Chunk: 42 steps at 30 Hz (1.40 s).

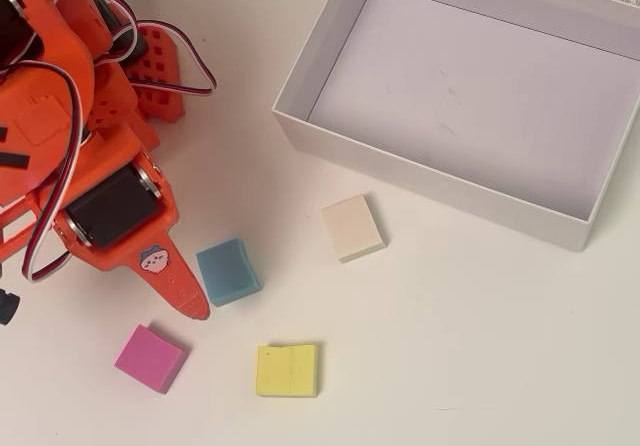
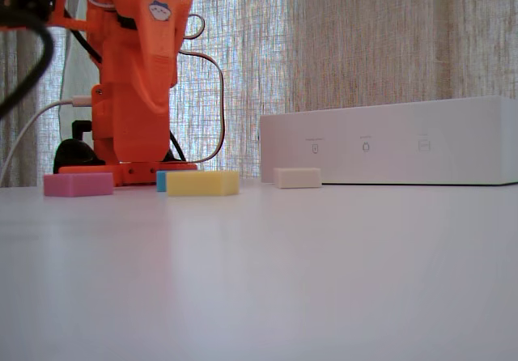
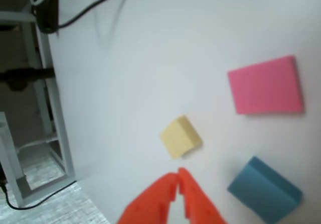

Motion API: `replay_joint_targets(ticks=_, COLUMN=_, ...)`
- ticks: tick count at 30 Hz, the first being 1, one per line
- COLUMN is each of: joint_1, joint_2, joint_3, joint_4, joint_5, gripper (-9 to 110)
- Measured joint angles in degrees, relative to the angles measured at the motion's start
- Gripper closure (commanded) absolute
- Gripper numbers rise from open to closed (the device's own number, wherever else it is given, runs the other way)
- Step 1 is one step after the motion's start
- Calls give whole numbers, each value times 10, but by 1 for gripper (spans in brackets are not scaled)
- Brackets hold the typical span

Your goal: Grasp the pink cuboid and put it in the bin.

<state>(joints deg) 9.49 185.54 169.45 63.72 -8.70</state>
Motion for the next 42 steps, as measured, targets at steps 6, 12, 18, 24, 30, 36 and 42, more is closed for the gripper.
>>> replay_joint_targets(ticks=6, joint_1=12, joint_2=-162, joint_3=-252, joint_4=-19, joint_5=100, gripper=74)
replay_joint_targets(ticks=12, joint_1=-8, joint_2=-329, joint_3=-588, joint_4=77, joint_5=263, gripper=74)
replay_joint_targets(ticks=18, joint_1=-44, joint_2=-440, joint_3=-828, joint_4=227, joint_5=395, gripper=73)
replay_joint_targets(ticks=24, joint_1=-51, joint_2=-532, joint_3=-855, joint_4=344, joint_5=460, gripper=69)
replay_joint_targets(ticks=30, joint_1=-38, joint_2=-598, joint_3=-814, joint_4=369, joint_5=495, gripper=69)
replay_joint_targets(ticks=36, joint_1=-22, joint_2=-656, joint_3=-730, joint_4=346, joint_5=504, gripper=69)
replay_joint_targets(ticks=42, joint_1=-2, joint_2=-686, joint_3=-655, joint_4=303, joint_5=509, gripper=69)
